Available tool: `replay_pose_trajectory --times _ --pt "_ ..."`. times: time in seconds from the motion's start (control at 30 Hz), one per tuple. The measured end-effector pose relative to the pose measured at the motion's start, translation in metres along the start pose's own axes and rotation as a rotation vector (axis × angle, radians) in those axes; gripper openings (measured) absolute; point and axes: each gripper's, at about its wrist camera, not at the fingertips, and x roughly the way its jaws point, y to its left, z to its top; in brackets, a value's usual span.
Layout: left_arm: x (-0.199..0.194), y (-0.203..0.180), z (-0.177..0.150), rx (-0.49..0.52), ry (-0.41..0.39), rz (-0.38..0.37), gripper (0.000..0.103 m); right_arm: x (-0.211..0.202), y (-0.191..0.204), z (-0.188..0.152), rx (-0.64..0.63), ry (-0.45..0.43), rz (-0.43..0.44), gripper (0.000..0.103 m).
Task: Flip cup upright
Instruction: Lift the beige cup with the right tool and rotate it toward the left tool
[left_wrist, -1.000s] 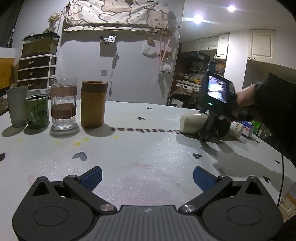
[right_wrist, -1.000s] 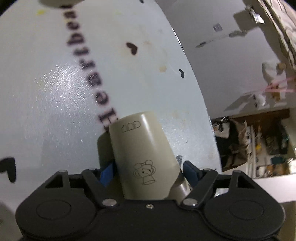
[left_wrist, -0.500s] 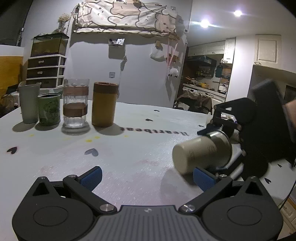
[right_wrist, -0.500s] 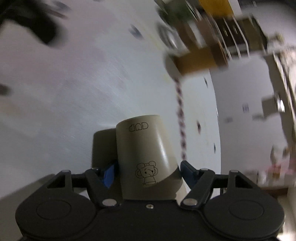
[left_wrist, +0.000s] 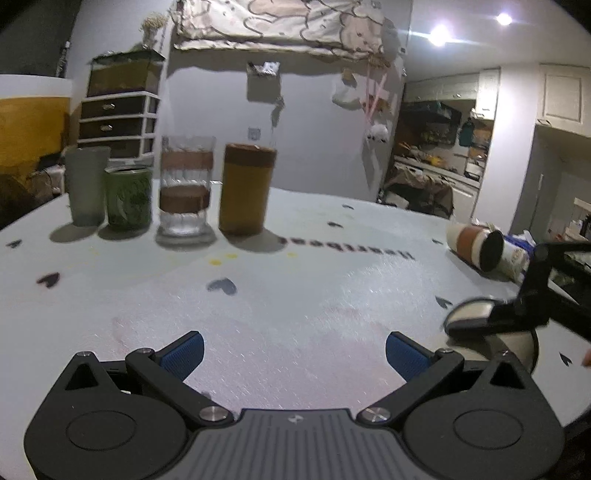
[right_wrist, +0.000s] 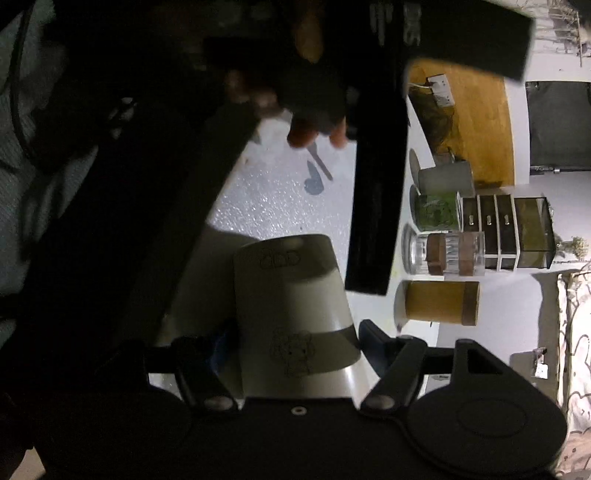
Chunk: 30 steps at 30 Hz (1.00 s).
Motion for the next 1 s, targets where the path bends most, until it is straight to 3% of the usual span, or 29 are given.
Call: replay_pose_trajectory --times 0.07,0.1,0.17,0.4,0.77,1.0 --pt "-0.002 -0.001 -0.001 0.001 -0.001 -0.017 0.103 -0.001 0.000 -0.003 0.015 -0.001 -0.011 0.076" --pt "-0.003 -0.002 -0.001 0.006 -0.003 -0.021 0.103 -0.001 -0.001 -0.004 0.034 0.001 -0.022 0.086" --pt "-0.004 -0.004 -0.003 0.013 -0.002 -0.023 0.103 0.000 -0.002 -0.009 0.065 0.013 -0.067 0.094" --pt "-0.004 -0.004 -0.011 0.007 0.051 -0.062 0.103 -0.007 -0.006 -0.037 0.196 0.051 -0.137 0.096" --pt "-0.009 -0.019 -0.019 0.056 0.071 -0.101 0.103 0.005 -0.024 -0.063 0.458 0.101 -0.233 0.096" --pt "-0.011 -0.016 -0.019 0.037 0.078 -0.144 0.103 -0.011 -0.032 -0.096 0.818 0.091 -0.283 0.093"
